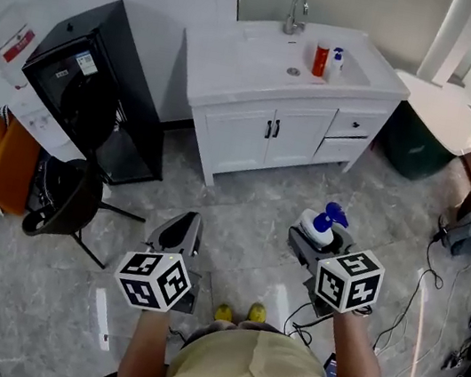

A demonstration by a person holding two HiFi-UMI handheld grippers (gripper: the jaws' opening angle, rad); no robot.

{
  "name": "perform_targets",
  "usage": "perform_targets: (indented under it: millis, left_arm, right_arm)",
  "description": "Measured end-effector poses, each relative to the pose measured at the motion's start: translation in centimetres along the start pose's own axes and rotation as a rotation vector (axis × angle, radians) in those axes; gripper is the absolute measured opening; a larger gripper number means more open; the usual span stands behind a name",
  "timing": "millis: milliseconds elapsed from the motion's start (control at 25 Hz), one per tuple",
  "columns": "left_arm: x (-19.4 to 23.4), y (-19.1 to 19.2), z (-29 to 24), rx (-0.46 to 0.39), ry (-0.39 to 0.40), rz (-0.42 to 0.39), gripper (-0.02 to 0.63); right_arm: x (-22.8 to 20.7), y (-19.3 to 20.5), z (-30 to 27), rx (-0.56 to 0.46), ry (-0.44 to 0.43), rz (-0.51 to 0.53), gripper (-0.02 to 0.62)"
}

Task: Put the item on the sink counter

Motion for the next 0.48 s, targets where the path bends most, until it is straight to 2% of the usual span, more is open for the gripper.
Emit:
perform_targets:
  millis: [480]
  left_arm:
    - [-0.6,-0.6,-1.5,-0.006,-0.01,0.011,0.048]
  right_arm:
    - [-1.4,-1.4,-0.2,-0.033,-0.023,0.016,0.216]
Point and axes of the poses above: the fingertips, and each gripper's own axes: z backward along the fingers, x to its left, y out of its underside, the point moved 5 cm from there along z, backward along the fingers, and after that the axes turned 8 degrees about z, right-handed, at the moved point
